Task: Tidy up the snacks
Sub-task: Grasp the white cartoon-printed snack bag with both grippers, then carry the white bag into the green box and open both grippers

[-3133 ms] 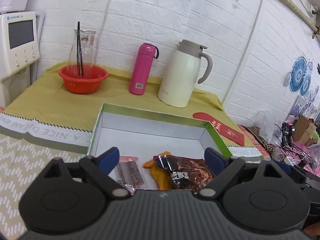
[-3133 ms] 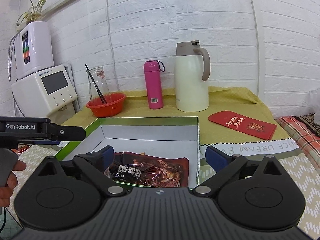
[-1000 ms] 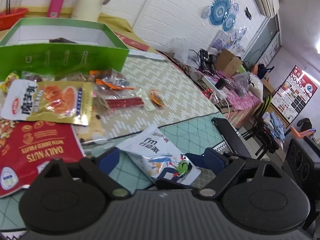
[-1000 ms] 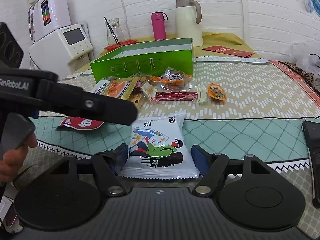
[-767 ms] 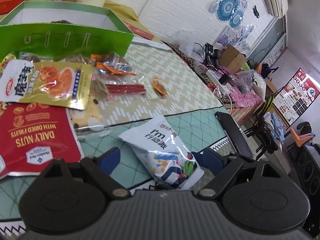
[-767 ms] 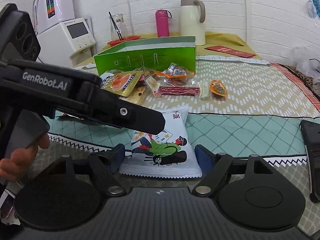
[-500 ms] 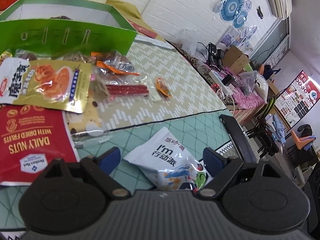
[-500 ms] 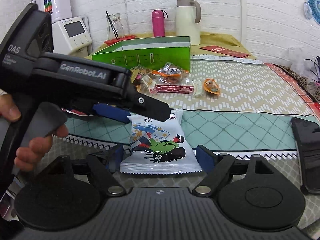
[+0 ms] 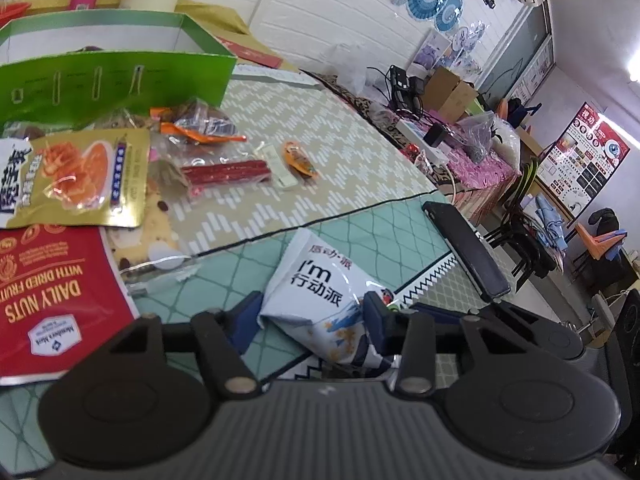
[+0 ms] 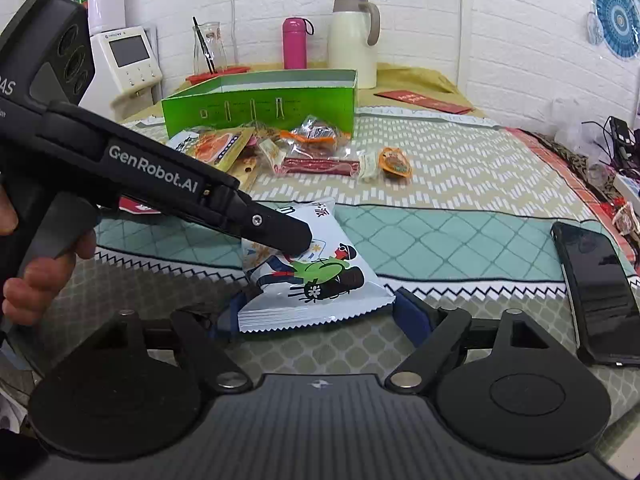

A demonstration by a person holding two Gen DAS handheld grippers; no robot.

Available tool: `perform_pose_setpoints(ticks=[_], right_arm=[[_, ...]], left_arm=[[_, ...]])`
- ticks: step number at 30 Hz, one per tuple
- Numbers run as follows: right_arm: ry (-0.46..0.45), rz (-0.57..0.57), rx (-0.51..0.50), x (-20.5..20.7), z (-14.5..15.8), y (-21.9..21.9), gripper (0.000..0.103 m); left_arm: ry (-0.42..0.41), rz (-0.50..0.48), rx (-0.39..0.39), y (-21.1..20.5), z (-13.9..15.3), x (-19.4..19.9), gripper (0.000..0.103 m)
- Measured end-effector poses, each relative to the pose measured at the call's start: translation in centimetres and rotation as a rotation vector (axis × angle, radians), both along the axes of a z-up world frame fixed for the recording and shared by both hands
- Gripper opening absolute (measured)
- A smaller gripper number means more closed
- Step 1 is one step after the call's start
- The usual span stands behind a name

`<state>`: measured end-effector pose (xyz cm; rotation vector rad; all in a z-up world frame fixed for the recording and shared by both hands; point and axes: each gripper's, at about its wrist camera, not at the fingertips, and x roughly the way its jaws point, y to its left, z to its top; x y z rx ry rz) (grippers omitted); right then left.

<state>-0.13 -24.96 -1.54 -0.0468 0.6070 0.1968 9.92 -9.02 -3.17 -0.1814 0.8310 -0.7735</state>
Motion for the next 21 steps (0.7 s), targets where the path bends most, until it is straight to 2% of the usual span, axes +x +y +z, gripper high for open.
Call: perform_pose_setpoints(ticks=[4,5,6,7,10,12,17,21], right_arm=[[-0.02,0.006,-0.005,0.6,0.5,0.3,0.103],[-0.027,0.012,-0.005,0.7,0.7,0.4,0.103],[-0.042,0.025,0.003,0.9,1.0,0.5,0.076],[-0.05,0.024,0.007,1.2,1.5,0.5,0.068],[-0.05,0.062,0.039,2.4,2.2,0.8,0.055],[-0.06,0.079,0.019,2.9,2.3,1.4,0.046],[-0.081,0.106,0.009,3.9,3.0,2.3,0.037],[-0.135,0.138,0.007,5.0,4.6,2.9,0.036]], left_arm=[[-0.001,0.04,-0.016,0.6,0.2,0.3,0.037],[-0.005,0.049,-0.024,0.9,0.5,0.3,0.024],[-0.007,0.051,-0.047,1.3,0.8,0.2,0.014],[-0.011,0.061,-0.064,1.6,1.2,0.3,0.014],[-0.051,0.082,-0.066,2.2,2.3,0.5,0.014],[-0.047,0.094,-0.072,2.6,2.4,0.9,0.013],[-0.047,0.118,-0.108,3.6,3.0,1.5,0.009],[-0.107,0.15,-0.124,4.7,4.9,1.8,0.009]])
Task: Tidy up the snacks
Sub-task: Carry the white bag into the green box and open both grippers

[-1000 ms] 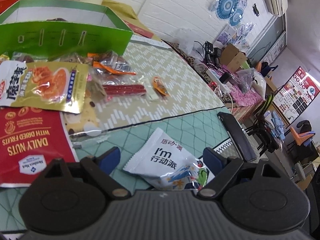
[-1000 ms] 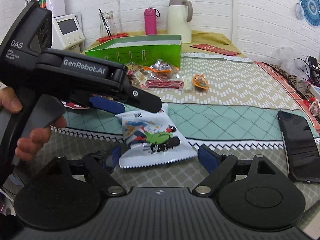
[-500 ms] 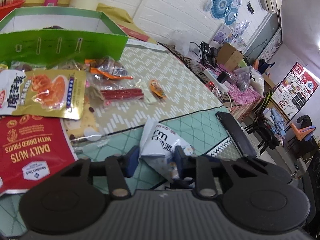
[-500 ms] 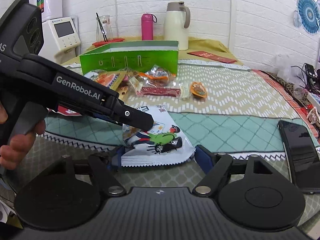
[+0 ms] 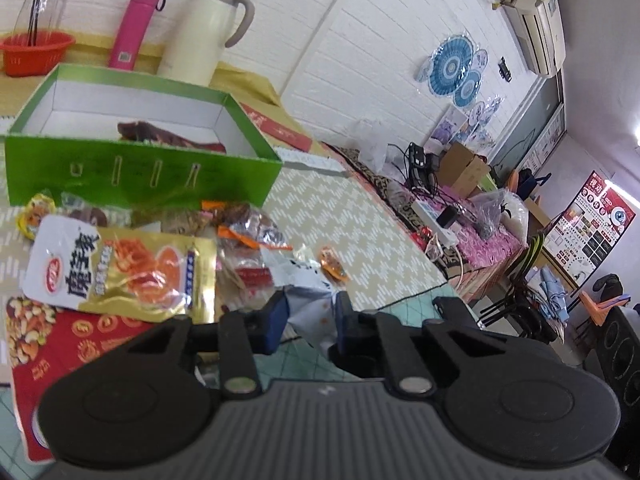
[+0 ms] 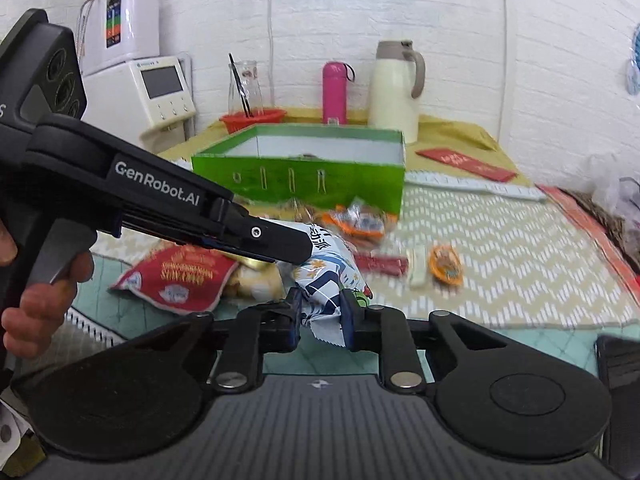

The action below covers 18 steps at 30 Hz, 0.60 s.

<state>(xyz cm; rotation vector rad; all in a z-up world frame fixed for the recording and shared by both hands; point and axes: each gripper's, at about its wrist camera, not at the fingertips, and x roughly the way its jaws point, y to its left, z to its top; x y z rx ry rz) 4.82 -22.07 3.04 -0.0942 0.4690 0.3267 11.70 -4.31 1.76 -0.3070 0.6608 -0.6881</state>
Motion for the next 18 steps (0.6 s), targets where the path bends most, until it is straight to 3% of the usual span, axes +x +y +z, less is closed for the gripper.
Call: perform_pose_setpoints(ticks=[9,18], right_arm=[[-0.188,0.102,-0.047,4.2,4.4,2.8,0.035],[-0.249,0.186,-0.041,10.6,5.2,5.8,0.035]], left_arm=[[-0.158,0.092,-0.011,3.2,5.7,2.5,0.009],[-0.178,0.18,-0.024,7.4,7.2,8.2,0.009]])
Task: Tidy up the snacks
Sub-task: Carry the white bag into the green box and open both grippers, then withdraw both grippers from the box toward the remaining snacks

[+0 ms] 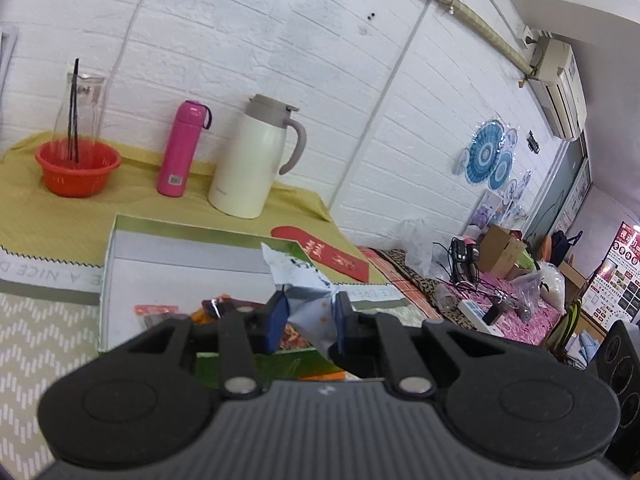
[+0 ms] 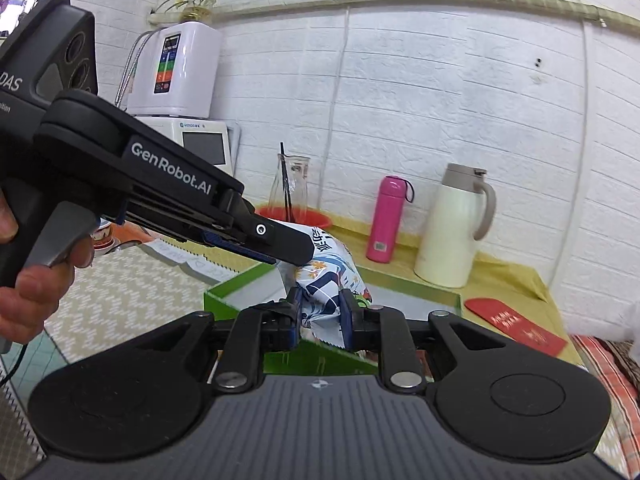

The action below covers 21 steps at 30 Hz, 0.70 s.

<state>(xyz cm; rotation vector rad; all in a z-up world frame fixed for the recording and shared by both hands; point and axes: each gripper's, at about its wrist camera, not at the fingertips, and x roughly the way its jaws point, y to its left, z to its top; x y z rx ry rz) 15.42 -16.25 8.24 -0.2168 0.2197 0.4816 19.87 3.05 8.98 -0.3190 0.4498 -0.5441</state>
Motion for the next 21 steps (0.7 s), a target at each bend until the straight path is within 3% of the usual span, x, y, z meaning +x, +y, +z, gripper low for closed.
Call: perform_pose_setpoints(ticks=[13,14,15,17,18,21], right_arm=[[0.088,0.049,-0.01,6.9,-2.3,3.5,0.036],[0.101,0.055,-0.004,7.4,-2.5,3.6,0.037],[0.111,0.067,0.001,7.7,-2.6,3.7,0.046],[0.128,0.081,-0.004,7.9,-2.9,3.8,0.079],[0.118,0.073,-0.008,7.7,-3.0,3.8,0.103],[0.057,0.057,-0.025,6.9,-3.4,3.8,0.103]], left_arm=[[0.093,0.063,-0.02,4.0,-3.4,7.3,0.009],[0.1,0.069,-0.016,4.1,-3.6,7.6,0.014],[0.109,0.09,-0.008,4.2,-3.9,7.8,0.049],[0.11,0.174,0.008,4.5,-4.3,7.6,0.089],[0.076,0.209,0.031,4.6,-4.4,7.2,0.089],[0.044,0.276,0.145,4.0,-4.2,6.8,0.089]])
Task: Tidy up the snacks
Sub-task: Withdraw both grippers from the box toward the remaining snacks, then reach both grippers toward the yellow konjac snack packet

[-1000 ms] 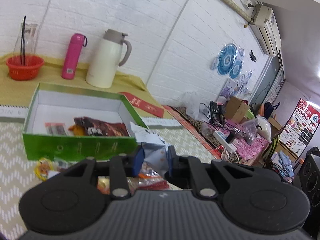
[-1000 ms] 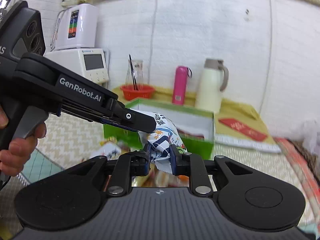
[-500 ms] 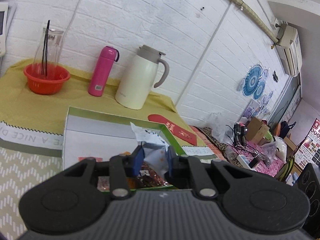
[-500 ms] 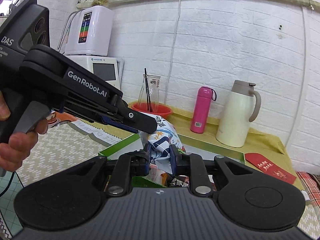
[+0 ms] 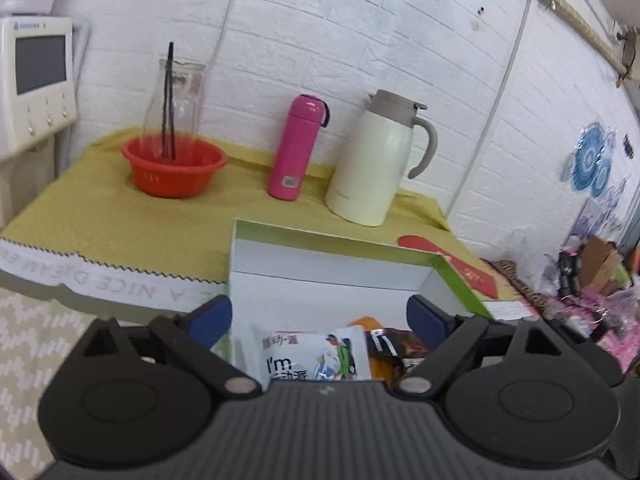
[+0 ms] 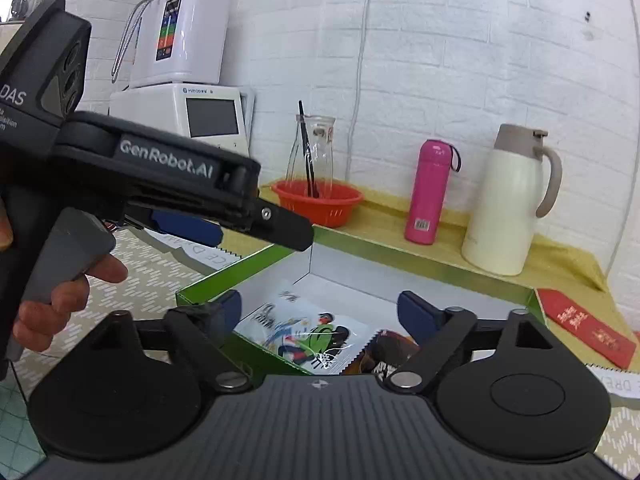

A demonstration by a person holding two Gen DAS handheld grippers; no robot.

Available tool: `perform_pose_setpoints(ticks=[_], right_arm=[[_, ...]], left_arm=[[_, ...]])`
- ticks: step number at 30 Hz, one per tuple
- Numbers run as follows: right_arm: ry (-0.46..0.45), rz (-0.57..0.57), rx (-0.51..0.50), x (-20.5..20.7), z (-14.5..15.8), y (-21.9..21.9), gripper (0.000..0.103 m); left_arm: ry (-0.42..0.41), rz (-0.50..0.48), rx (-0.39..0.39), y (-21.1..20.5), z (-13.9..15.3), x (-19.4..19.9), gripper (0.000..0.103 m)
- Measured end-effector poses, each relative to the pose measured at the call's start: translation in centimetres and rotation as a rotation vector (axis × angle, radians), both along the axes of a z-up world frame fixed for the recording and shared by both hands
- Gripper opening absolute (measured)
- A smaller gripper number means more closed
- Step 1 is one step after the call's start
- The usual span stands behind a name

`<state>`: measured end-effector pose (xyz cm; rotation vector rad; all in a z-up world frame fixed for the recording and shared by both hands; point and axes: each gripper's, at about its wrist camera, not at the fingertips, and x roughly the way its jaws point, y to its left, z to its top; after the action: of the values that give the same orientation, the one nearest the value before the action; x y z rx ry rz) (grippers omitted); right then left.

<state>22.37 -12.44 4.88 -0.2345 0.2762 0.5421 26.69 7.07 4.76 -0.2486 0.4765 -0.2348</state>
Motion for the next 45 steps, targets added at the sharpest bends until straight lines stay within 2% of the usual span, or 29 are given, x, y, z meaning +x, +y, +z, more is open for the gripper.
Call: perform_pose_setpoints(ticks=[5,19,24,28,32,36,41,45], right_arm=[[0.037,-0.012,0.011,-0.1,0.2,-0.3,0.103],[0.006,-0.042,0.059,-3.7,2.4,-2.1,0.103],[0.025,-0.092,0.065,-5.6,3.1,-3.1,0.103],[0.075,-0.159,0.102,-7.6,3.7,-4.8,0.103],[0.13,-0.183,0.167,-10.1,3.5,-7.0,0.103],[0.162,-0.207,0.213,-12.6,1.7,-8.8,0.103],[0.225,-0.239,0.257,-14.9,-1.6,-9.7,0.103],[0.3,-0.253,0.216,-15.4,-3.4,-9.3,0.103]], left_arm=[[0.007,0.012,-0.015,0.3,0.5,-0.3,0.089],[-0.031,-0.013,0.003,-1.0,3.0,-4.5,0.089],[-0.003,-0.04,-0.012,-1.7,3.8,-6.7,0.089],[0.022,-0.042,-0.025,-2.0,3.9,-9.0,0.089],[0.044,-0.06,-0.05,-1.9,2.8,-11.5,0.089],[0.1,-0.091,-0.08,-1.8,0.4,-13.3,0.089],[0.175,-0.141,-0.042,-2.0,-2.9,-14.2,0.089],[0.205,-0.164,-0.038,-1.6,-4.6,-13.3,0.089]])
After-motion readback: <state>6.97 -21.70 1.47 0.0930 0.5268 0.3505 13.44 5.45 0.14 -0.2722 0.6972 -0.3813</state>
